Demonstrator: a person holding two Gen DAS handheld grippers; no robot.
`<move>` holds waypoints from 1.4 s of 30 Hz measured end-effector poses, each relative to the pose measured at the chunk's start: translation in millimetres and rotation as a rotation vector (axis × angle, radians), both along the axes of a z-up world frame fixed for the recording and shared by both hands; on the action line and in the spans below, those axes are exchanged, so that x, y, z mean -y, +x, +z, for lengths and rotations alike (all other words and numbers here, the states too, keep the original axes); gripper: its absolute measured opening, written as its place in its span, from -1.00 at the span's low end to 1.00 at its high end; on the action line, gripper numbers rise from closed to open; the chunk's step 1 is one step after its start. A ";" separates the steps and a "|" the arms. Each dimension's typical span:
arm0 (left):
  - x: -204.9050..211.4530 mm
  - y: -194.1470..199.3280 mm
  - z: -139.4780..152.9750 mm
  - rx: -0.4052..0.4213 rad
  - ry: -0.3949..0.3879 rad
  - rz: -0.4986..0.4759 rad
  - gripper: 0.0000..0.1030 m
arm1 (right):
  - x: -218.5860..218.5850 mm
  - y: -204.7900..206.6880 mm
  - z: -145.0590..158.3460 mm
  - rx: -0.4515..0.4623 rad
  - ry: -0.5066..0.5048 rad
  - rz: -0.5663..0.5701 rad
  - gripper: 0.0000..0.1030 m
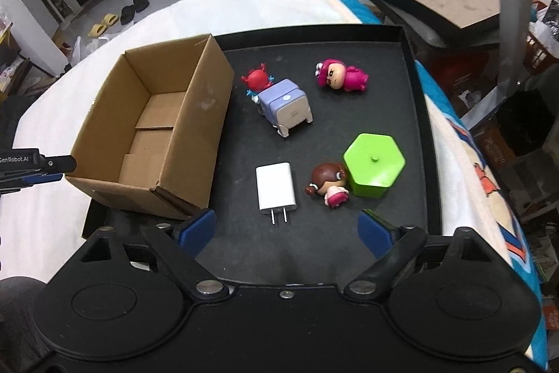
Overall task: Organize rigid objects
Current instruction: 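Lower the left tool onto the cardboard box wall and close on it, then reach the right tool to the white charger and grasp it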
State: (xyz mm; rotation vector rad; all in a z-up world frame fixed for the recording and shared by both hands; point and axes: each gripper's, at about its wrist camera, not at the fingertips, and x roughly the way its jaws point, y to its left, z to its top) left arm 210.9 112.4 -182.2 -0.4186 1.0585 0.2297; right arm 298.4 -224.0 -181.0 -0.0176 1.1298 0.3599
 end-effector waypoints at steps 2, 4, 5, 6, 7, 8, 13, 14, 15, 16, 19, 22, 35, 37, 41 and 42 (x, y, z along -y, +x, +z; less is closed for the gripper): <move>-0.3 4.1 -4.0 -0.014 0.006 -0.011 -0.46 | -2.8 4.5 -7.1 -0.005 -0.003 0.005 0.58; 0.5 8.2 -7.2 -0.023 0.008 -0.027 -0.53 | -5.2 8.2 -15.1 -0.008 -0.009 0.005 0.54; 1.1 10.1 -8.5 -0.025 0.010 -0.034 -0.55 | -6.2 10.2 -19.5 -0.012 -0.010 0.004 0.52; 1.4 11.6 -9.8 -0.024 0.011 -0.039 -0.58 | -7.0 12.2 -23.7 -0.017 -0.009 0.001 0.48; 1.3 13.2 -11.3 -0.023 0.012 -0.040 -0.61 | -8.0 14.4 -28.1 -0.022 -0.006 0.000 0.47; 1.1 15.0 -13.0 -0.027 0.011 -0.041 -0.66 | -9.8 16.0 -32.0 -0.022 -0.007 0.004 0.45; 1.3 20.6 -20.8 -0.053 0.035 -0.060 -0.77 | -19.9 19.8 -46.7 -0.002 -0.039 0.026 0.45; 1.4 21.8 -21.5 -0.059 0.039 -0.062 -0.78 | -21.5 20.6 -48.8 0.003 -0.036 0.031 0.45; 1.1 22.4 -21.9 -0.061 0.039 -0.065 -0.78 | -22.3 21.8 -51.0 0.002 -0.032 0.033 0.45; 1.1 22.8 -21.7 -0.063 0.041 -0.070 -0.78 | -22.8 23.9 -53.8 -0.002 -0.031 0.031 0.45; 4.1 24.7 -20.9 -0.072 0.059 -0.082 -0.79 | -24.5 28.1 -61.4 -0.005 -0.046 0.031 0.45; 7.6 25.0 -19.4 -0.072 0.075 -0.092 -0.80 | -28.9 29.1 -66.9 0.020 -0.092 0.055 0.45; 15.9 16.6 -15.1 -0.073 0.113 -0.139 -0.80 | -28.8 26.0 -82.8 -0.019 -0.072 0.076 -0.26; 16.9 14.6 -15.0 -0.071 0.118 -0.145 -0.80 | -26.0 24.6 -81.6 -0.026 -0.052 0.064 -0.27; 17.9 11.3 -15.1 -0.069 0.121 -0.146 -0.80 | -19.5 21.0 -75.8 -0.027 -0.017 0.044 -0.27; 18.5 10.5 -15.2 -0.068 0.124 -0.148 -0.80 | -17.7 19.2 -73.7 -0.026 -0.010 0.039 -0.27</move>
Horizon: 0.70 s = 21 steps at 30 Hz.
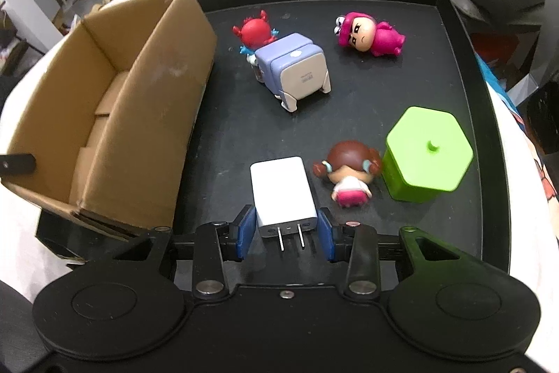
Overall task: Organize rigid objects
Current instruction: 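Reach the right tool to the white charger and grasp it, then lift the charger with the right tool, carry it into the box, release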
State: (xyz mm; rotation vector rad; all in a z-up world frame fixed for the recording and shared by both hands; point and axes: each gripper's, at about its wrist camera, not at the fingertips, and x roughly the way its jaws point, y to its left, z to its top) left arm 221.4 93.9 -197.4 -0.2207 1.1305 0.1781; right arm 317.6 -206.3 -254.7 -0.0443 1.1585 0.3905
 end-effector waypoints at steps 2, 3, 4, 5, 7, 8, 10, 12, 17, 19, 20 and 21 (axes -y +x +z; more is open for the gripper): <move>1.0 -1.6 -0.5 0.004 0.000 -0.002 -0.80 | 2.3 -1.1 3.3 -0.001 0.013 -0.007 -0.27; 1.3 -1.8 -0.6 0.005 0.000 -0.004 -0.80 | 2.8 -2.2 5.8 0.002 0.017 -0.008 -0.28; 1.4 -2.4 -0.8 0.007 0.001 -0.004 -0.80 | 2.7 -2.3 7.9 0.008 0.019 -0.005 -0.28; 2.4 -1.8 -1.3 0.008 0.001 -0.002 -0.80 | 2.8 -3.7 11.2 0.015 0.021 -0.003 -0.28; 3.1 -2.3 -1.2 0.011 0.002 -0.003 -0.80 | 3.5 -4.7 16.1 0.022 0.029 -0.004 -0.28; 4.0 -3.2 -1.2 0.014 0.003 -0.007 -0.80 | 4.0 -5.1 18.8 0.024 0.032 -0.005 -0.29; 4.5 -6.2 -1.0 0.017 0.004 -0.019 -0.80 | 4.4 -4.4 22.0 0.030 0.031 -0.007 -0.29; 5.4 -7.9 -1.4 0.019 0.002 -0.027 -0.80 | 5.6 -4.4 25.4 0.036 0.031 -0.008 -0.29; 5.3 -11.0 -1.2 0.020 -0.005 -0.046 -0.80 | 5.8 -2.9 38.3 0.050 0.041 -0.015 -0.29; 3.8 -13.5 -1.1 0.022 -0.010 -0.048 -0.80 | 3.9 -2.0 44.3 0.056 0.042 -0.010 -0.29; 3.0 -14.7 -1.2 0.023 -0.012 -0.050 -0.80 | 2.9 -2.0 47.2 0.060 0.042 -0.007 -0.29; 2.1 -15.3 -1.4 0.024 -0.015 -0.050 -0.80 | 1.6 -1.5 50.3 0.064 0.041 -0.005 -0.29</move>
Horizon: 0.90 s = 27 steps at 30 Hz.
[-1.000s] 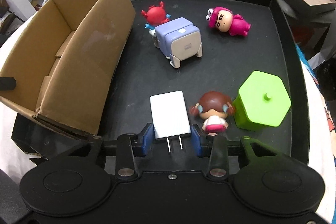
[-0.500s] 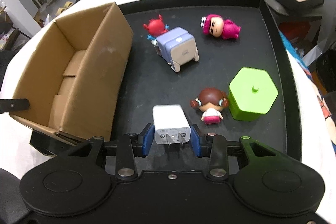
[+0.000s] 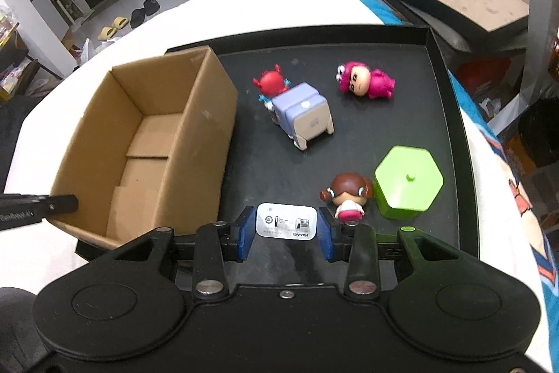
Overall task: Organize rigid objects
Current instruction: 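Lift the charger with the right tool, carry it into the box, release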
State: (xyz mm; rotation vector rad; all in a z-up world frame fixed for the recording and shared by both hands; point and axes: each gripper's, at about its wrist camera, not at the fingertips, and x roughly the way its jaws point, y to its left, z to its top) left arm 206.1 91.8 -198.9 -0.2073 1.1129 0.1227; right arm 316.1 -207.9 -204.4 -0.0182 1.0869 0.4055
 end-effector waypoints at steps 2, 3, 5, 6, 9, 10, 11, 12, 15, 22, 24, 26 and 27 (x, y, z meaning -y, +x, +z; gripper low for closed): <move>-2.4 -0.9 -0.3 0.001 -0.009 0.004 -0.80 | -3.3 1.7 6.8 0.010 -0.002 0.005 -0.29; -3.0 -0.8 -0.5 0.001 -0.012 0.006 -0.80 | -5.2 2.1 10.1 0.014 -0.002 0.006 -0.29; -2.8 -0.2 -0.9 0.003 -0.015 0.009 -0.80 | -8.2 4.2 17.1 0.026 0.000 0.011 -0.29; -3.0 -0.1 -1.0 0.005 -0.017 0.010 -0.80 | -9.5 5.7 20.7 0.032 0.000 0.013 -0.29; -6.0 -1.1 -2.1 0.009 -0.028 0.020 -0.80 | -16.3 10.3 31.2 0.049 0.001 0.019 -0.29; -7.4 -1.6 -2.8 0.010 -0.035 0.026 -0.80 | -18.3 11.5 33.9 0.055 0.002 0.021 -0.29; -8.5 -2.3 -3.3 0.010 -0.039 0.029 -0.80 | -20.3 13.0 36.8 0.060 0.005 0.020 -0.29; -9.1 -2.5 -3.7 0.013 -0.042 0.030 -0.80 | -22.3 14.1 40.0 0.062 0.010 0.017 -0.29; -9.1 -2.6 -4.1 0.019 -0.043 0.020 -0.80 | -29.1 19.1 49.5 0.070 0.027 0.012 -0.29; -10.6 -3.2 -4.9 0.032 -0.056 -0.010 -0.79 | -49.8 28.3 65.6 0.092 0.052 0.027 -0.29; -13.1 -3.8 -5.3 0.033 -0.061 -0.011 -0.79 | -56.5 30.6 67.0 0.093 0.053 0.034 -0.29; -15.8 -5.0 -5.8 0.032 -0.068 -0.009 -0.79 | -63.3 32.0 67.2 0.091 0.053 0.041 -0.29; -16.4 -5.7 -6.3 0.030 -0.073 -0.005 -0.79 | -67.4 33.3 66.8 0.089 0.054 0.046 -0.29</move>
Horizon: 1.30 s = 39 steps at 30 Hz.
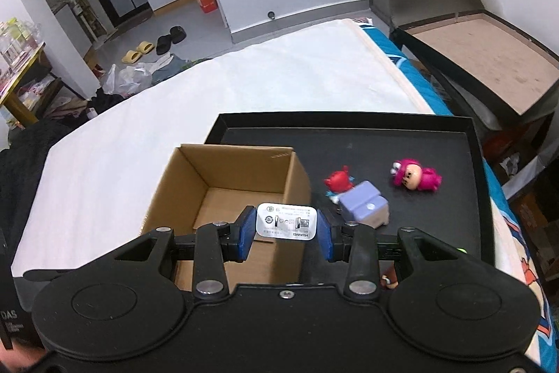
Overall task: Organize rigid objects
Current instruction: 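Lift the charger with the right tool, carry it into the box, release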
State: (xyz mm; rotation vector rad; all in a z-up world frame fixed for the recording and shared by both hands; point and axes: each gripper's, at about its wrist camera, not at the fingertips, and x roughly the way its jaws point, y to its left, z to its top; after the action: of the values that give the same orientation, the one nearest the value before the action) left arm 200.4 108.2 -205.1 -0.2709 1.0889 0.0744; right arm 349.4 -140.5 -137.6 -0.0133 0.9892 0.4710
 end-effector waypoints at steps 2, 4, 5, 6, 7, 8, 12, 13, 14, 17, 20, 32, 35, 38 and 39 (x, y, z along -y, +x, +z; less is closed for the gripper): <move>-0.6 0.2 -0.2 -0.004 -0.009 0.009 -0.79 | -7.8 1.1 -0.9 -0.004 0.000 0.012 -0.29; 0.1 1.1 -0.3 -0.005 -0.015 0.013 -0.79 | -16.9 3.1 -2.9 -0.008 -0.003 0.026 -0.29; 0.6 1.6 0.0 -0.006 -0.017 0.013 -0.79 | -21.1 3.9 -3.7 -0.011 -0.003 0.032 -0.29; 1.0 2.1 -0.2 -0.006 -0.018 0.015 -0.79 | -25.6 4.8 -4.8 -0.014 -0.002 0.038 -0.28; 0.8 2.3 -0.3 -0.007 -0.022 0.019 -0.79 | -31.2 6.3 -6.6 -0.021 -0.001 0.045 -0.28; -0.2 2.2 -0.3 -0.008 -0.029 0.025 -0.78 | -35.0 6.3 -8.1 -0.028 0.001 0.051 -0.28; -1.8 1.6 -0.5 -0.012 -0.047 0.042 -0.78 | -52.4 6.3 -15.1 -0.050 -0.006 0.079 -0.28; -1.7 1.5 -0.3 -0.013 -0.049 0.044 -0.78 | -56.7 6.9 -17.1 -0.056 -0.006 0.085 -0.28; -1.8 1.5 -0.2 -0.014 -0.051 0.046 -0.78 | -60.4 7.6 -19.1 -0.062 -0.006 0.090 -0.28; -2.6 1.5 -0.2 -0.017 -0.058 0.051 -0.77 | -70.7 8.9 -25.1 -0.076 -0.012 0.108 -0.28; -2.2 1.7 0.1 -0.021 -0.060 0.057 -0.77 | -79.8 9.4 -29.2 -0.089 -0.014 0.121 -0.28; -1.4 2.8 -1.3 -0.029 -0.062 0.059 -0.77 | -104.7 24.6 -23.9 -0.080 -0.014 0.152 -0.28; -0.6 3.4 -1.5 -0.031 -0.061 0.061 -0.77 | -109.7 28.4 -20.9 -0.075 -0.012 0.161 -0.28; -0.3 3.2 -1.6 -0.032 -0.061 0.061 -0.77 | -115.0 32.2 -19.9 -0.066 -0.022 0.163 -0.28; -0.5 3.1 -1.6 -0.033 -0.062 0.060 -0.77 | -115.9 33.5 -19.7 -0.067 -0.023 0.164 -0.28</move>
State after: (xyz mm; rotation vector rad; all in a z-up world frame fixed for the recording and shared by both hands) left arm 203.5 108.7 -206.8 -0.3592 1.1172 0.0996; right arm 382.9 -24.6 -157.3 -0.1001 1.0640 0.6133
